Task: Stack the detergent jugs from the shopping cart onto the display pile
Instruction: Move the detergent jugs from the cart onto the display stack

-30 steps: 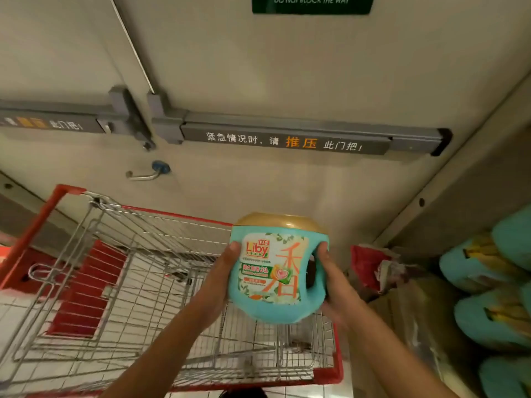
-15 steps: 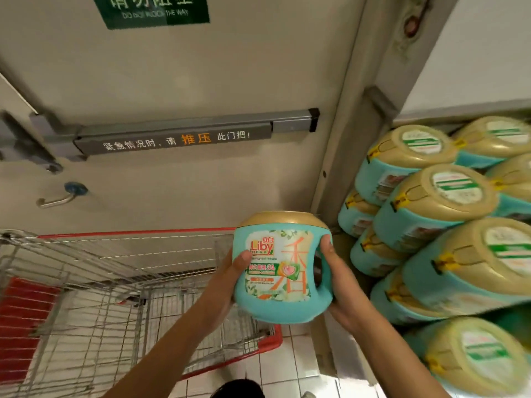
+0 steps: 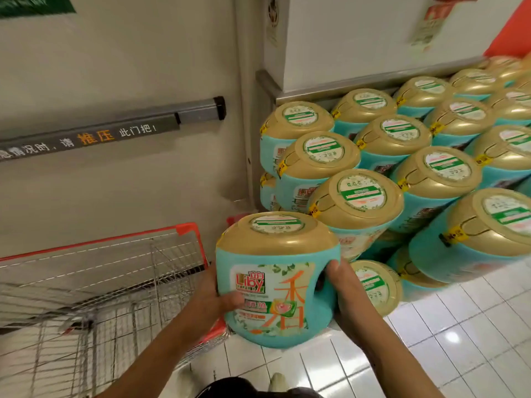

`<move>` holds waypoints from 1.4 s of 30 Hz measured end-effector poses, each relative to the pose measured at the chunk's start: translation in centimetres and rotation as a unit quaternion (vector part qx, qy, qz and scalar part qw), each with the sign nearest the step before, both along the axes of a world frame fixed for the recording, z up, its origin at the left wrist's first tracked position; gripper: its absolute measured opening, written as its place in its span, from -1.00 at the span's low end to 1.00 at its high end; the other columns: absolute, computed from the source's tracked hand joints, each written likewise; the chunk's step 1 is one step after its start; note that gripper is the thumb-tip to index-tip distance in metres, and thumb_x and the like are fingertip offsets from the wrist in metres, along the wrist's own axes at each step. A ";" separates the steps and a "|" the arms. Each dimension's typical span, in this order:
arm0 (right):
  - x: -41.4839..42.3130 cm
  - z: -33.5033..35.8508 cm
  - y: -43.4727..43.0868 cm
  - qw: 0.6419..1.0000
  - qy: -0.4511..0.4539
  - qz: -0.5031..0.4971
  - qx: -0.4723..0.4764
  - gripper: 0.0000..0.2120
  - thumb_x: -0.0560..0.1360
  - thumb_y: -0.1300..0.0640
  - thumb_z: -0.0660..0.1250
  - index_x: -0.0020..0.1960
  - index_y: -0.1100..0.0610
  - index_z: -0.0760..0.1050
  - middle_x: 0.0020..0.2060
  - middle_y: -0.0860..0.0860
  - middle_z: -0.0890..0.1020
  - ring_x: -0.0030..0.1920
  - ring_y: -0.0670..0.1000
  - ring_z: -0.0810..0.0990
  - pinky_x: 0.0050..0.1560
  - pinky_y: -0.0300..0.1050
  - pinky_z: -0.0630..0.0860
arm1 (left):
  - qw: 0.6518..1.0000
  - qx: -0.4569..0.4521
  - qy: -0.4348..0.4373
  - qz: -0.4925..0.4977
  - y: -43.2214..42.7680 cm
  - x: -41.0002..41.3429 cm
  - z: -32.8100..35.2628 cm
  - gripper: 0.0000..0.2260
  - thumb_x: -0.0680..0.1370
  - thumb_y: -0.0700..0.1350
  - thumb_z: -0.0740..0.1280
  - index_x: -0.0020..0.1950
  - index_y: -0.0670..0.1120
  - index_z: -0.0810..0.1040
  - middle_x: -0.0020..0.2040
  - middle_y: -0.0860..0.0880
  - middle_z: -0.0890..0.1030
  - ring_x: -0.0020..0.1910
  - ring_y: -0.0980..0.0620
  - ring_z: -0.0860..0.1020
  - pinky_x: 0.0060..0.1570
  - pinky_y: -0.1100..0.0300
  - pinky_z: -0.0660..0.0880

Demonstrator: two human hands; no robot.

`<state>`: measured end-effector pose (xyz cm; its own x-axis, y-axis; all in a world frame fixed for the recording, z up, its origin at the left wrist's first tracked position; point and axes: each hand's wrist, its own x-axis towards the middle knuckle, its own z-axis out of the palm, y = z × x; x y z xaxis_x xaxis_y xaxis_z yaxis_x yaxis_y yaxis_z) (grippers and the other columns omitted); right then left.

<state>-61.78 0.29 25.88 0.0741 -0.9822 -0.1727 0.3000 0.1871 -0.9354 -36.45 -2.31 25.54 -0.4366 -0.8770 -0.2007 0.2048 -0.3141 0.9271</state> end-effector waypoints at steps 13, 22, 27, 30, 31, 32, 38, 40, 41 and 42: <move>-9.7 -2.7 3.2 0.998 0.005 -0.031 -0.050 -0.60 0.61 0.25 0.35 0.44 0.18 0.49 0.23 0.19 0.67 0.23 0.19 0.67 0.18 0.06 0.66 | 0.992 -0.121 -0.017 -0.039 2.1 -8.2 -2.6 0.05 0.29 -0.07 0.73 0.61 -0.05 0.16 0.47 -0.07 0.53 0.41 -0.06 0.56 0.29 0.08 0.58; -9.8 -3.0 4.9 0.972 -0.035 -0.228 -0.055 -0.43 0.60 -0.11 0.37 0.42 0.28 0.46 0.05 0.26 0.45 0.09 0.24 0.38 0.18 0.25 0.38 | 0.960 -0.239 -0.145 0.013 1.9 -12.1 -6.4 0.16 0.24 -0.08 0.79 0.66 0.08 0.14 0.58 -0.06 0.38 0.53 -0.19 0.43 0.35 -0.26 0.53; -9.0 -2.2 5.5 0.957 -0.025 -0.283 -0.053 -0.34 0.57 -0.24 0.39 0.41 0.26 0.50 0.04 0.18 0.45 0.07 0.18 0.37 0.26 0.22 0.36 | 0.954 -0.247 -0.168 0.008 1.4 -12.8 -7.1 0.21 0.24 -0.03 0.79 0.70 0.07 0.10 0.60 -0.05 0.37 0.56 -0.15 0.41 0.41 -0.17 0.51; -9.0 -2.4 6.0 0.951 0.015 -0.304 -0.051 -0.51 0.68 -0.13 0.31 0.41 0.23 0.54 0.08 0.16 0.61 0.10 0.15 0.56 0.35 0.13 0.42 | 0.961 -0.230 -0.154 -0.003 1.3 -13.6 -6.4 0.17 0.26 0.03 0.78 0.70 0.12 0.13 0.59 0.03 0.40 0.57 -0.04 0.40 0.42 0.07 0.50; -9.0 -2.3 6.1 0.948 0.021 -0.312 -0.048 -0.47 0.64 -0.14 0.32 0.42 0.23 0.53 0.18 0.17 0.66 0.21 0.12 0.63 0.39 0.09 0.45 | 0.963 -0.224 -0.152 -0.003 1.4 -13.9 -6.1 0.16 0.27 0.04 0.78 0.69 0.16 0.14 0.58 0.08 0.41 0.56 0.02 0.40 0.41 0.18 0.49; -9.0 -2.3 6.3 0.947 0.020 -0.317 -0.047 -0.42 0.61 -0.17 0.34 0.43 0.23 0.52 0.27 0.13 0.67 0.31 0.07 0.63 0.40 0.05 0.50 | 0.963 -0.222 -0.152 -0.001 1.6 -14.1 -5.8 0.14 0.27 0.06 0.77 0.69 0.19 0.15 0.58 0.12 0.41 0.56 0.05 0.40 0.40 0.24 0.47; -9.4 -3.3 6.8 0.948 0.067 -0.307 -0.053 -0.44 0.61 -0.28 0.30 0.44 0.08 0.55 0.38 0.06 0.63 0.45 0.02 0.55 0.48 0.11 0.49 | 0.962 -0.229 -0.150 0.001 2.1 -15.0 -4.5 0.09 0.27 0.16 0.75 0.64 0.33 0.17 0.56 0.19 0.41 0.57 0.10 0.38 0.48 0.10 0.46; -9.6 -3.7 6.8 0.943 0.112 -0.307 -0.057 -0.40 0.62 -0.36 0.25 0.46 0.02 0.55 0.42 0.02 0.60 0.50 0.05 0.49 0.52 0.26 0.41 | 0.959 -0.234 -0.157 0.013 2.3 -15.3 -4.0 0.06 0.26 0.18 0.74 0.62 0.33 0.20 0.55 0.17 0.41 0.55 0.09 0.40 0.48 0.03 0.48; -9.6 -3.8 6.9 0.941 0.126 -0.309 -0.059 -0.39 0.62 -0.39 0.24 0.47 0.00 0.53 0.43 0.00 0.59 0.52 0.06 0.47 0.53 0.32 0.38 | 0.957 -0.238 -0.164 0.023 2.4 -15.5 -3.9 0.05 0.25 0.20 0.74 0.60 0.32 0.23 0.55 0.16 0.39 0.55 0.08 0.40 0.46 0.02 0.49; -9.7 -4.0 7.0 0.939 0.133 -0.313 -0.060 -0.38 0.62 -0.41 0.23 0.49 -0.04 0.52 0.45 -0.03 0.58 0.53 0.04 0.46 0.53 0.33 0.36 | 0.956 -0.237 -0.167 0.032 2.4 -15.7 -3.8 0.04 0.24 0.21 0.74 0.60 0.32 0.25 0.55 0.15 0.37 0.55 0.07 0.40 0.45 -0.01 0.50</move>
<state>-71.47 7.32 21.87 -0.5535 -0.8327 0.0109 0.0699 -0.0595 -0.9958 -52.16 0.11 21.70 -0.3600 -0.9267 0.1076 -0.1238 0.1618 0.9790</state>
